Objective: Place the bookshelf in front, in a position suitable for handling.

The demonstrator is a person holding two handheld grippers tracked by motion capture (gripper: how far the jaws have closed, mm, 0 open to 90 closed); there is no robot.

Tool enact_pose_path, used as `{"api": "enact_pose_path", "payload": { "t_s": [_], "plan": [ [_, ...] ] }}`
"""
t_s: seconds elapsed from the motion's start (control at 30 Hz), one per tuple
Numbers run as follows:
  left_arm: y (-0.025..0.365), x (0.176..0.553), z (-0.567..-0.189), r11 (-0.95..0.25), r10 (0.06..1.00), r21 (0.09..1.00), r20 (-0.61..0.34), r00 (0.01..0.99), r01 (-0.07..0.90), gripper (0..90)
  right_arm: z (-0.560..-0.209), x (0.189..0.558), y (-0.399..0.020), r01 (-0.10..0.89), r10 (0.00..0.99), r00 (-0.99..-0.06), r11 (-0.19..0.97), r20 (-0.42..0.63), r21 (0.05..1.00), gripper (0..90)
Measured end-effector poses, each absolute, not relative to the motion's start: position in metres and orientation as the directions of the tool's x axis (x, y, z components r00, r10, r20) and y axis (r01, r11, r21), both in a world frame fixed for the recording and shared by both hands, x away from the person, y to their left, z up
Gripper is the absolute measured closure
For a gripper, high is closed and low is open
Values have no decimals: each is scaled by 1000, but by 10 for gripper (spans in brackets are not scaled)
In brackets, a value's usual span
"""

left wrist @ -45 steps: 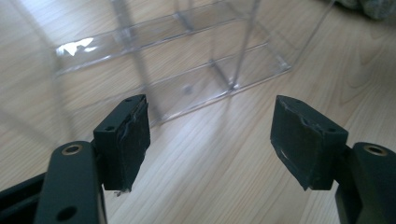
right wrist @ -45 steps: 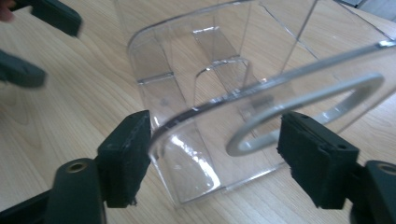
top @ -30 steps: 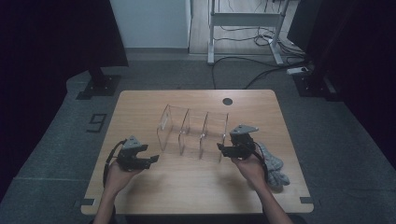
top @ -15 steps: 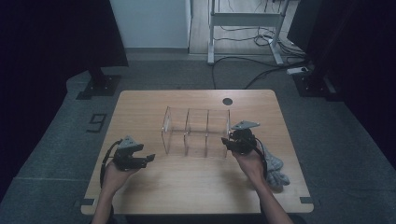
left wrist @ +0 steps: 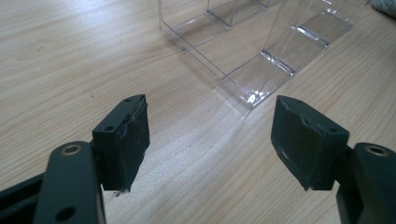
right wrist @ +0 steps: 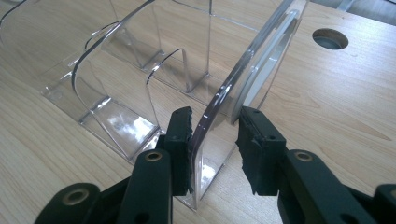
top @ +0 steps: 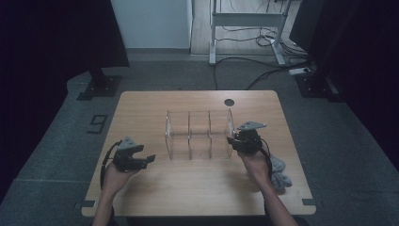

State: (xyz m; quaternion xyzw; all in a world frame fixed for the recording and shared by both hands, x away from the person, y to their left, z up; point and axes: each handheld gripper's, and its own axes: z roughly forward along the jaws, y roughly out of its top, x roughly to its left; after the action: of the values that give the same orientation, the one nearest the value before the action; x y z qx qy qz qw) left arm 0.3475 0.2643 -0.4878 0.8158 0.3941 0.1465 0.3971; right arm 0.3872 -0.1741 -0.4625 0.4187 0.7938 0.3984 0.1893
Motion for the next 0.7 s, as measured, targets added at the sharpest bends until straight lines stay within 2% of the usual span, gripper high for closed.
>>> {"api": "enact_pose_path", "payload": {
  "t_s": [0.7],
  "plan": [
    [260,345,-482,-369,749,789,-60,660,492,276,-463,386,-183,501,801,-598,346,29,793,703]
  ]
}}
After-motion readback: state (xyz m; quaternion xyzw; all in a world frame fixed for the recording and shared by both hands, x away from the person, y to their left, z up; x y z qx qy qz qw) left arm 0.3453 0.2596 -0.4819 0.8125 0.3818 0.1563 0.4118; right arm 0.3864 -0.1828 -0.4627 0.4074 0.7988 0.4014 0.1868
